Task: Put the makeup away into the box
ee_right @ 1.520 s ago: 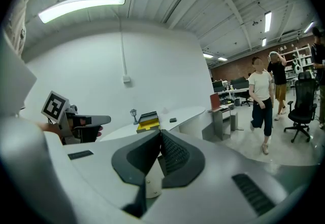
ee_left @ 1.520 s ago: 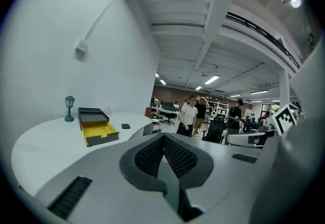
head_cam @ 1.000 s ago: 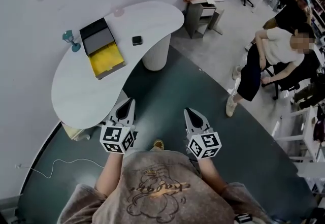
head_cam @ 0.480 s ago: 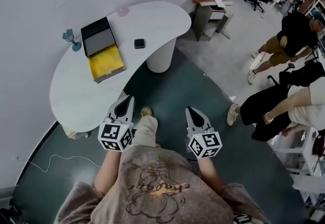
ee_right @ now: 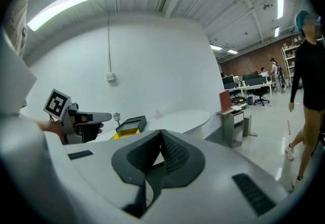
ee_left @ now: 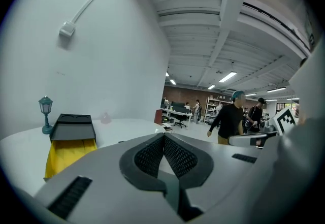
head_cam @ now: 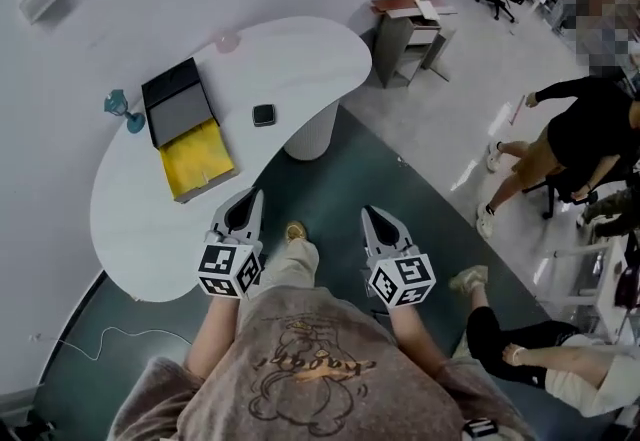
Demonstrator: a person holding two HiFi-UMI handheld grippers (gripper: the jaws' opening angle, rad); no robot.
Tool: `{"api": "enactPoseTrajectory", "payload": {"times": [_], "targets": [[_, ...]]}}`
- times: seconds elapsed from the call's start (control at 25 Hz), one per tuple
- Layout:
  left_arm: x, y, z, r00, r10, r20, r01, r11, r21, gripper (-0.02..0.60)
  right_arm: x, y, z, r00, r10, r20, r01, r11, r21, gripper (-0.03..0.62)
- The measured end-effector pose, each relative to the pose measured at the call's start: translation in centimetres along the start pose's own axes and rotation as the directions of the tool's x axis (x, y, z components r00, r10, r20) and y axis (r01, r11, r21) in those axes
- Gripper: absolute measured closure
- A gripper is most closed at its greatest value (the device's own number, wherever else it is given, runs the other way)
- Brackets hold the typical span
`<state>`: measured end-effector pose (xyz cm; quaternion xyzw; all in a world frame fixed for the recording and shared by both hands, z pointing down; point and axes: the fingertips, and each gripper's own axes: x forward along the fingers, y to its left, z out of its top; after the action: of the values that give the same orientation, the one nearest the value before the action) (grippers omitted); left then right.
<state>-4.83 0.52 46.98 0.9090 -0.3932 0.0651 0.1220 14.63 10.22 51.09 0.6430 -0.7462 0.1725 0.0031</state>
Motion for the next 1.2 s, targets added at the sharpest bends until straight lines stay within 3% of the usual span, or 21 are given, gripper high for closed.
{"api": "enactPoseTrajectory", "payload": {"times": [0.28, 0.72, 1.2], "targets": [[7.3, 2.2, 3.3, 0.999, -0.030, 0.022, 0.029, 0.999, 0.012, 0.560, 6.4, -2.1, 3.6, 1.000, 0.011, 0.006, -0.011, 1.000, -0.016, 0.591], [15.9, 7.7, 6.3, 1.000, -0.014, 0.009, 0.014, 1.000, -0.003, 0.560, 16.7, -4.6, 7.4, 0.999, 0.050, -0.003, -0.050, 0.999, -0.012, 0.591], [19.0, 10.7, 7.5, 1.000, 0.026, -0.003, -0.026, 0.999, -0.027, 0.560, 22.0, -6.0, 9.8, 0.996, 0.082, -0.023, -0.082, 0.997, -0.013, 0.591]]}}
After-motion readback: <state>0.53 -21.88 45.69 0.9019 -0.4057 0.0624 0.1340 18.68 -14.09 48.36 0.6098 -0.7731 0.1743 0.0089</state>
